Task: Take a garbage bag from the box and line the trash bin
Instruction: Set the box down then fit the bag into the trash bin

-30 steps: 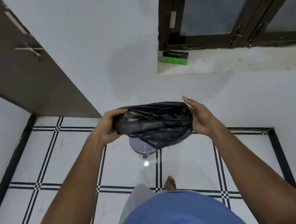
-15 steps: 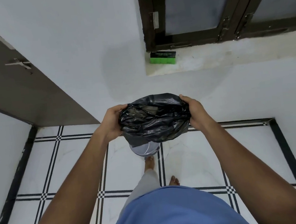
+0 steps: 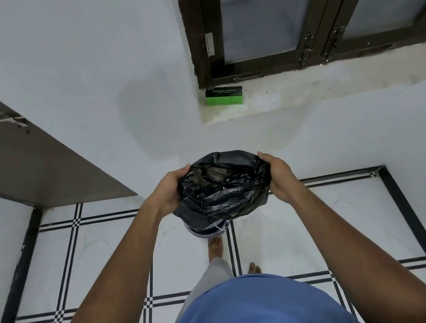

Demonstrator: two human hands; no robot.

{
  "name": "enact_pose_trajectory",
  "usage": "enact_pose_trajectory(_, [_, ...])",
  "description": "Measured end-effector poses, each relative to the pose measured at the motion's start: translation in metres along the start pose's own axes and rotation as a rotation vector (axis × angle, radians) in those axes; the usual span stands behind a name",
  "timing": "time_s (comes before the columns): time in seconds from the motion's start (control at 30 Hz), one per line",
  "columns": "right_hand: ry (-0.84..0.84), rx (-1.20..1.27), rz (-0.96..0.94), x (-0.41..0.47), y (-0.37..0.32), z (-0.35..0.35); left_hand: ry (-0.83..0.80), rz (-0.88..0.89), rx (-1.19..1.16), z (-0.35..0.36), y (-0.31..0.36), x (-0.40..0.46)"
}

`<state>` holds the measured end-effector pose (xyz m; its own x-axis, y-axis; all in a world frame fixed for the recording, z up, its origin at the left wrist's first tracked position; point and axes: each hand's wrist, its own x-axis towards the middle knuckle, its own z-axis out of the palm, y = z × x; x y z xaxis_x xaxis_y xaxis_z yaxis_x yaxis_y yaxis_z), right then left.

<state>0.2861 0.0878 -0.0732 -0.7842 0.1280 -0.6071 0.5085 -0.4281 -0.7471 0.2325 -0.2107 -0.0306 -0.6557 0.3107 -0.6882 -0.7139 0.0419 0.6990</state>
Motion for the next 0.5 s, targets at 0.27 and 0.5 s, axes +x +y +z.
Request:
enact_pose_trajectory(0.27, [-0.003,-0.168,0.204,-0.001,0.066,0.033,0.041,-0.042,0.086,-0.022,-0.062,0.018])
enact_pose_trajectory(0.5, [-0.004,-0.012,0.528,0.009,0.156,0.056,0.038,-0.235,-0.203,-0.027,-0.153,0.042])
